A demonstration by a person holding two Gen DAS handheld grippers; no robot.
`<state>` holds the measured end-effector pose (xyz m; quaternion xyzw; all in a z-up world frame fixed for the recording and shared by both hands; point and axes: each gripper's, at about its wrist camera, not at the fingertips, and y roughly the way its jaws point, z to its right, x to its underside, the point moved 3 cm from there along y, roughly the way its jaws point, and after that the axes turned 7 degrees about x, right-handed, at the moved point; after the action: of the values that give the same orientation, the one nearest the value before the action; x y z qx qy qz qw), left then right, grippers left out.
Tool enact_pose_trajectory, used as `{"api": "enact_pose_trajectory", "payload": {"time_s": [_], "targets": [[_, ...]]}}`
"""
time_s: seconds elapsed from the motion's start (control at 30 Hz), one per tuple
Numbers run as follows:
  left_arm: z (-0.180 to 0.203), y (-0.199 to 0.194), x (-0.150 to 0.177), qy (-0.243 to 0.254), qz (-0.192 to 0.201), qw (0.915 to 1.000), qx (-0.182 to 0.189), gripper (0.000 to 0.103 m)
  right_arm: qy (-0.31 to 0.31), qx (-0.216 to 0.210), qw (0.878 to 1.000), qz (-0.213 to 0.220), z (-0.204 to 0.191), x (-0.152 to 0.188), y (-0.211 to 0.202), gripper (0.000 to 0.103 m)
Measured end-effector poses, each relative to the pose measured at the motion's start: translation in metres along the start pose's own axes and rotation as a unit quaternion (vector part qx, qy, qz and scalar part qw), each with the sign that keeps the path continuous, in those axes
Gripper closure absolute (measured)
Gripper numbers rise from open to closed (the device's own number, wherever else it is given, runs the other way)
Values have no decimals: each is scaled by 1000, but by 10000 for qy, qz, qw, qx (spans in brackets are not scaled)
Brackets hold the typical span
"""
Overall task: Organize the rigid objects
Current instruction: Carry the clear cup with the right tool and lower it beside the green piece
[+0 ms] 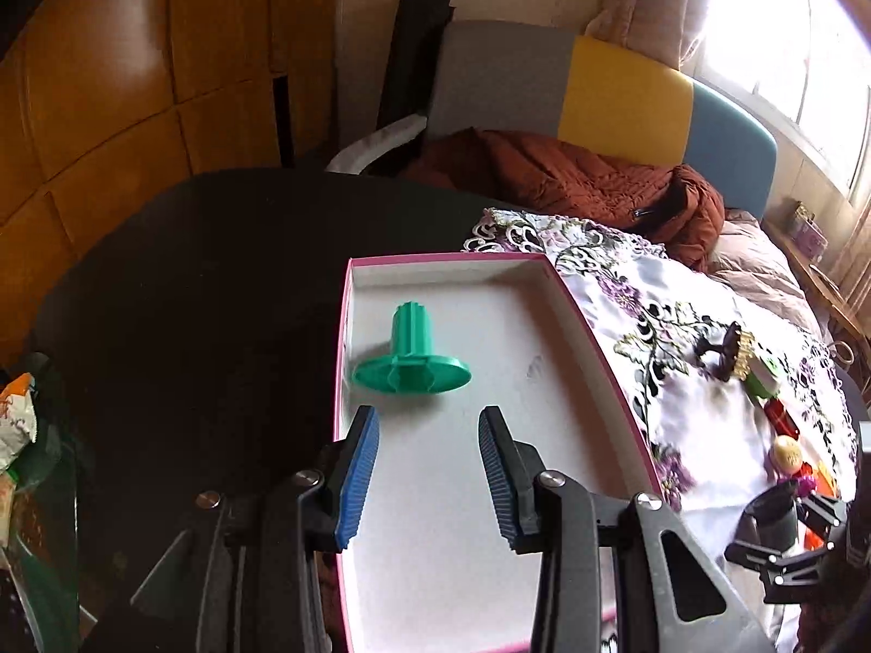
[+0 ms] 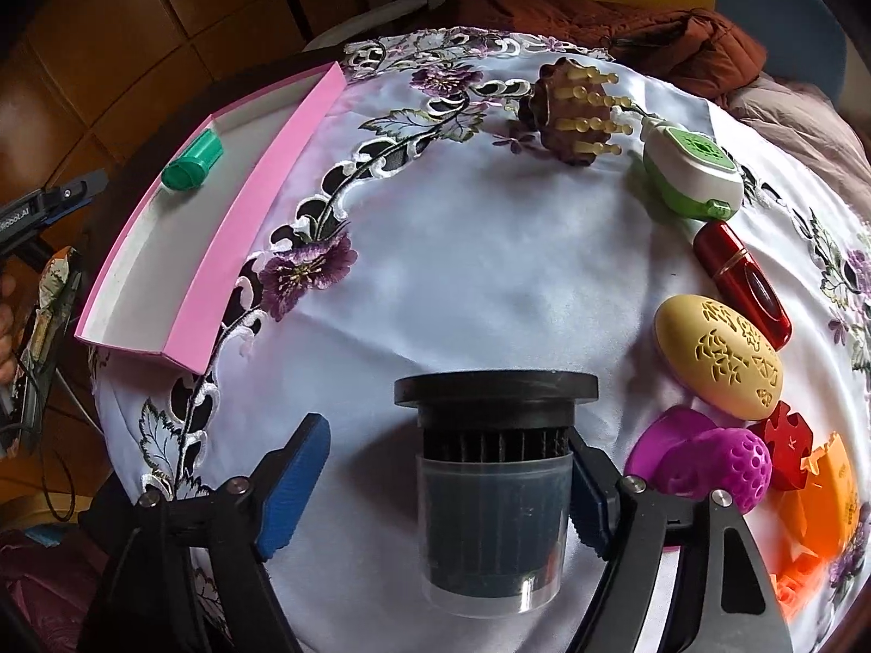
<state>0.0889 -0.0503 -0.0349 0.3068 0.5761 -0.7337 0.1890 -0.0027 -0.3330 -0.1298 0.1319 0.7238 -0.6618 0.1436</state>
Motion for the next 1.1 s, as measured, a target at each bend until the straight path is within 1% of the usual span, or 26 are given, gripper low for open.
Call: {"api": "enact_pose_trajectory", "payload": {"time_s": [0.1,0.17,0.43,0.63,0.73,0.77,0.83,0.87,1.0,1.07,1.1], "targets": [[4,-9,6,89,60,9999,-14,65,-127,56,9999,11,-5,2,1,16],[6,-15,10,154,113,9998,-42,65,-208,137,9997,31,-7,2,2,16],[10,-32,21,370,250,9989,-134,65,-130,124,9998,26,-4,2,1,14],[8,-41,24,398,339,9985,-134,65,370,-87,9993,-35,3,-4,0,14],[7,-45,25,416,375,9984,-108,65,555,-49,9984,-38,5,-4,-1,15],[7,-45,25,413,382,9984,-98,65,578,7,9983,-41,4,-4,-2,17],[6,-46,26,410,386,9984,-79,65,601,179,9980,-41,3,-4,-3,25],[5,-47,26,404,379,9984,-73,65,628,237,9977,-41,4,-4,-3,26],[1,-47,28,350,357,9987,-33,65,777,286,9966,-57,8,-3,-8,35],[-1,-47,29,338,331,9989,-29,65,767,393,9963,-52,9,0,-9,42],[-2,-46,30,321,321,9990,-23,65,746,500,9960,-41,9,1,-10,55]]}}
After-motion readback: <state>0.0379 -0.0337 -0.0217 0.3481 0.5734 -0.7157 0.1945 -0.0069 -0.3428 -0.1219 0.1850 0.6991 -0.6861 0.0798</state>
